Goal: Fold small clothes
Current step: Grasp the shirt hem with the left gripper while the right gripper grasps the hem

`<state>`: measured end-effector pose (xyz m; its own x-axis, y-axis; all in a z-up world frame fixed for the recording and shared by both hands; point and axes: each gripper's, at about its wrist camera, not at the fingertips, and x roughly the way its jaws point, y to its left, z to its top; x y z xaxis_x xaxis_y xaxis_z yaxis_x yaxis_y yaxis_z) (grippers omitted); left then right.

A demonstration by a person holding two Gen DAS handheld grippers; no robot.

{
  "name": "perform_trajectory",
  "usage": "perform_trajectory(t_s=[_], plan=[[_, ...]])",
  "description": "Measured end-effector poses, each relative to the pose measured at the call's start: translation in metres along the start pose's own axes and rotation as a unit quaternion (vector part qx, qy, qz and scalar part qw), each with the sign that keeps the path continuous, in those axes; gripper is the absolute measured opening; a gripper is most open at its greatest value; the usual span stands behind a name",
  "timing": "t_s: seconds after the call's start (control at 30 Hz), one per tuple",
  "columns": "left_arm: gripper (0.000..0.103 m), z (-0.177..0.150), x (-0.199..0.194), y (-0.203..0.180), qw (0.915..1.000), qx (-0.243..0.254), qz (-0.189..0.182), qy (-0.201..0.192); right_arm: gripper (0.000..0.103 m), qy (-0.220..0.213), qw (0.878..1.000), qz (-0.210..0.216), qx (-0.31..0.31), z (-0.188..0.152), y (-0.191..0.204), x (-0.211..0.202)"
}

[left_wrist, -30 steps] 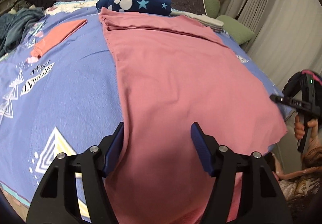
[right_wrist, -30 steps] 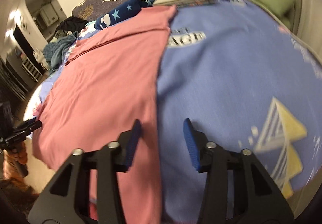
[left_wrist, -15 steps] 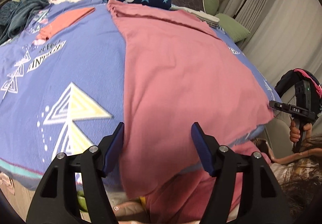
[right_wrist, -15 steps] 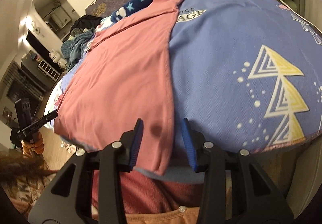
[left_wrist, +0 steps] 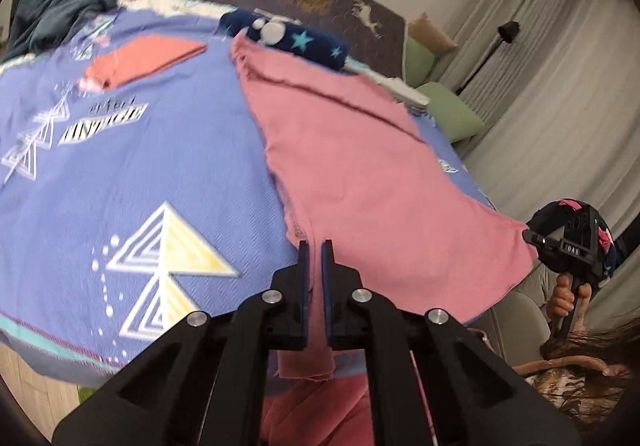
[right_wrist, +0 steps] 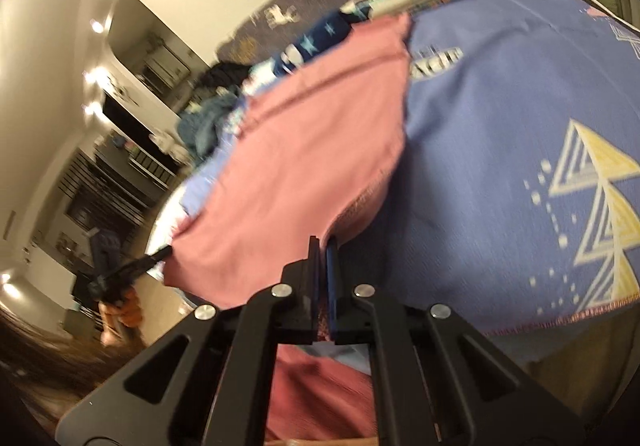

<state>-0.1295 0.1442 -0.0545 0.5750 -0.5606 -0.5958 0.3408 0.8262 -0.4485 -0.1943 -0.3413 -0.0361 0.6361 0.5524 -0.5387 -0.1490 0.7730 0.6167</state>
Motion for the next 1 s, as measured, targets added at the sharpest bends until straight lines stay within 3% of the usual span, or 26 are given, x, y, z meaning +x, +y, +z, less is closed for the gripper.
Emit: perform_trajectory(t_s=[0.2, 0.33, 0.57, 0.67, 0.73, 0.9, 0.97, 1.0], plan=[[0.005, 0.006, 0.002, 0.009, 0.9993, -0.036, -0.010, 0.007, 0.003, -0.031, 0.999, 0.024, 0.005, 0.014, 0.004, -0.015], [0.005, 0.019, -0.015, 0.003, 0.9984, -0.033, -0.019, -0.042, 0.003, -0.041, 0.998, 0.037, 0.031, 0.031, 0.001, -0.017], [0.000, 0.071, -0.039, -0.013, 0.9913, -0.018, -0.029, -0.127, 0.003, -0.082, 0.995, 0.048, -0.003, 0.074, 0.028, -0.024], [0.000, 0.090, -0.042, -0.017, 0.9887, -0.013, -0.032, -0.146, 0.003, -0.091, 0.994, 0.049, -0.020, 0.091, 0.038, -0.021], [0.000, 0.100, -0.035, -0.020, 0.9893, -0.006, -0.025, -0.144, 0.003, -0.091, 0.994, 0.050, -0.024, 0.099, 0.039, -0.015], [0.003, 0.095, 0.001, -0.016, 0.9967, 0.009, 0.026, -0.077, 0.003, -0.083, 0.996, 0.026, -0.031, 0.111, 0.033, 0.009], [0.020, 0.083, 0.015, -0.008, 0.9979, 0.009, 0.045, -0.045, 0.003, -0.076, 0.997, 0.020, -0.023, 0.110, 0.026, 0.016], [0.037, 0.074, 0.023, -0.001, 0.9981, 0.004, 0.054, -0.028, 0.003, -0.071, 0.997, 0.018, -0.014, 0.108, 0.019, 0.021]])
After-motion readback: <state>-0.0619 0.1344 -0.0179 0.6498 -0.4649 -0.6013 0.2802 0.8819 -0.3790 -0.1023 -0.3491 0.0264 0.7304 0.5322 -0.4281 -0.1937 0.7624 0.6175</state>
